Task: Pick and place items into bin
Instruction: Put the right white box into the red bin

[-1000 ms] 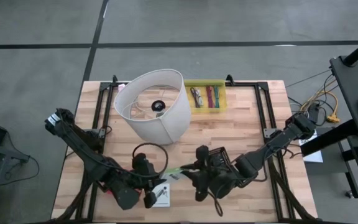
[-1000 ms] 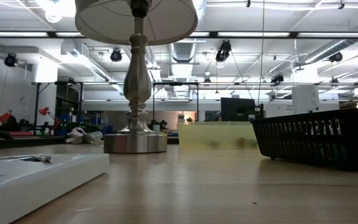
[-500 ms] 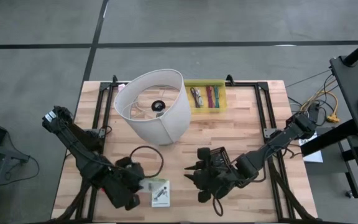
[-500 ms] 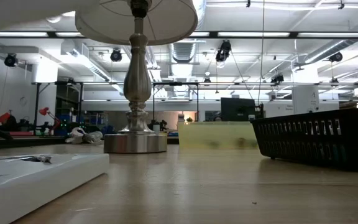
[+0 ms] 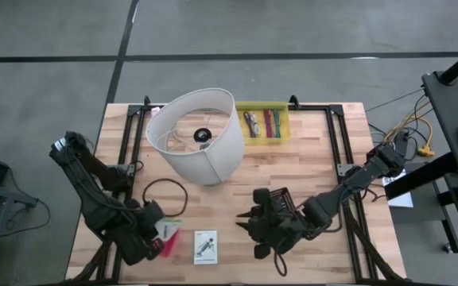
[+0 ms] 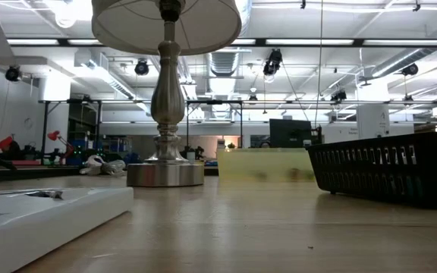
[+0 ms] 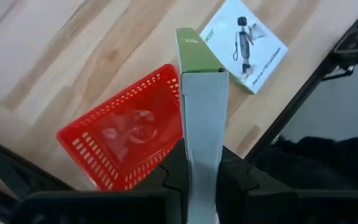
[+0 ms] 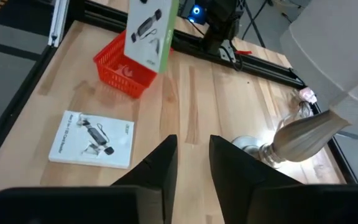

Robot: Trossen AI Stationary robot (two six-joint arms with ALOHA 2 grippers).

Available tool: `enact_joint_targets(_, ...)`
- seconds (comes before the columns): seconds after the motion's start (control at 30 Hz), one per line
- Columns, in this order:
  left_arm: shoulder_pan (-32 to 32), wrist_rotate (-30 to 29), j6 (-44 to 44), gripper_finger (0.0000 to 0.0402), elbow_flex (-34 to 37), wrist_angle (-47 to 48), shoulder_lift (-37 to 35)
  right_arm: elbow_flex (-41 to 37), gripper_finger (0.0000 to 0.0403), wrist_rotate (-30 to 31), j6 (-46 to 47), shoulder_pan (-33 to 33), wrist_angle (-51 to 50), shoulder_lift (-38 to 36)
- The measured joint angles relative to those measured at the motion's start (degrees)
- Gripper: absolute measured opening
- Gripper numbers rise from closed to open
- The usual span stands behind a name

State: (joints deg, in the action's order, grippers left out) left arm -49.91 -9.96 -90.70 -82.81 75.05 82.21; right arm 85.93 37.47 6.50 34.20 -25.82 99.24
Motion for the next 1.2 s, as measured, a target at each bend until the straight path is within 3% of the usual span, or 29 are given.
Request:
enact_joint_targets(0.23, -1.9, -0.07, -9.89, 0.0028, 8.4, -2.79, -6.32, -0.07, 0.0066, 0.0, 0.38, 0.04, -1.01, 0.0)
enact_joint_targets(0.43, -2.82, -0.56, -12.08, 0.0028, 20.75, -23.13, -12.52, -0.09, 0.0064, -0.01, 0.61, 0.06, -1.01, 0.0)
enact_joint_targets(0.57, -3.18, -0.68, -14.85, 0.0028, 26.09, -28.11, -14.01, -0.09, 0.0065, 0.0, 0.63, 0.06, -1.01, 0.0)
enact_joint_targets(1.0, -6.72, -0.11, -15.1, 0.0028, 24.49, -28.08, -15.77, -0.11, 0.0059, 0.02, 0.52, 0.06, -1.0, 0.0)
enact_joint_targets(1.2, -8.39, 0.69, -19.76, 0.0028, 23.89, -19.89, -16.2, -0.11, 0.0059, 0.02, 0.42, 0.04, -1.01, 0.0)
